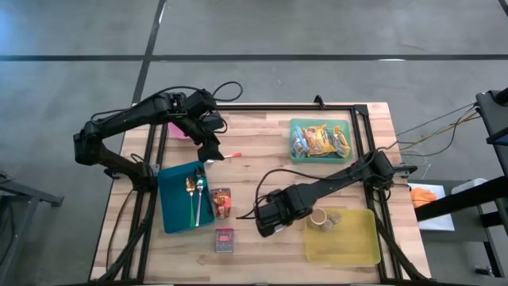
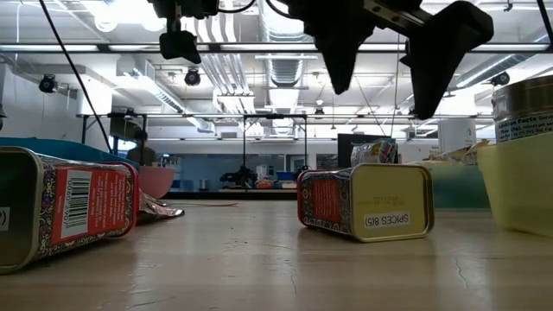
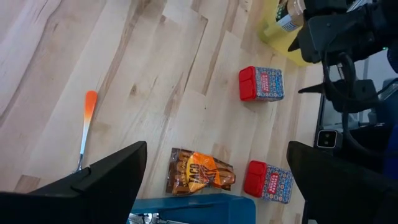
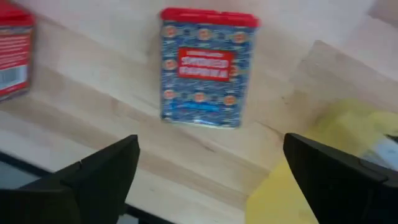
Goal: Pick & Place Food Item
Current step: Put the right red spice can into the yellow bin
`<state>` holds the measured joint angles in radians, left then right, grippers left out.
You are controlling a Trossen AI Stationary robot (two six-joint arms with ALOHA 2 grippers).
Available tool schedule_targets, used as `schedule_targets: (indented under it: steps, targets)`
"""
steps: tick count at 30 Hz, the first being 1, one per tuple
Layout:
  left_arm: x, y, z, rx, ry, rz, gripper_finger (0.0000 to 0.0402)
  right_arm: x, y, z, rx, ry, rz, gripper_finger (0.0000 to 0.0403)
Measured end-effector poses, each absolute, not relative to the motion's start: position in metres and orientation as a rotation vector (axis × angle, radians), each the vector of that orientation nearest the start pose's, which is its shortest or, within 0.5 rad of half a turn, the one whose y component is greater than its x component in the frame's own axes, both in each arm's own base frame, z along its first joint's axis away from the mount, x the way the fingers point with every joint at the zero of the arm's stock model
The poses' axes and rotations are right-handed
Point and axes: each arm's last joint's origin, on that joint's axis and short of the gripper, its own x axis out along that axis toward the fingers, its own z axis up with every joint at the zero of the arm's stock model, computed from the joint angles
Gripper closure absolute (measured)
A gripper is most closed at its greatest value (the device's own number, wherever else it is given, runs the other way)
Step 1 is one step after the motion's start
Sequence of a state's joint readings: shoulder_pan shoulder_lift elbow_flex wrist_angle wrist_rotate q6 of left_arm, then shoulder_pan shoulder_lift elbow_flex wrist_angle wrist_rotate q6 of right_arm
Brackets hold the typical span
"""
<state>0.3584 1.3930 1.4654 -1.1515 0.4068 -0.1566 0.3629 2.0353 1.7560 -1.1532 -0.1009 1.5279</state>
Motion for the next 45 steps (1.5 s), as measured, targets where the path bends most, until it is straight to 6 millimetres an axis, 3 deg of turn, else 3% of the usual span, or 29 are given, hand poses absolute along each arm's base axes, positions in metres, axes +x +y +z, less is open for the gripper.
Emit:
schedule_targets:
  steps: [10, 25, 45]
  targets:
    - [0.246, 0.08, 0.358, -0.545, 1.005, 0.035, 0.0009, 0.384, 0.157, 0.213, 1.02, 1.384, -0.735, 0.0014]
    - [0.246, 0.08, 0.358, -0.548, 1.005, 0.036, 0.0009, 0.385, 0.156, 0.207, 0.967, 1.368, -0.73, 0.0014]
    - [0.246, 0.08, 0.358, -0.548, 1.005, 0.036, 0.0009, 0.383, 0.155, 0.173, 0.99, 1.332, -0.708, 0.0014]
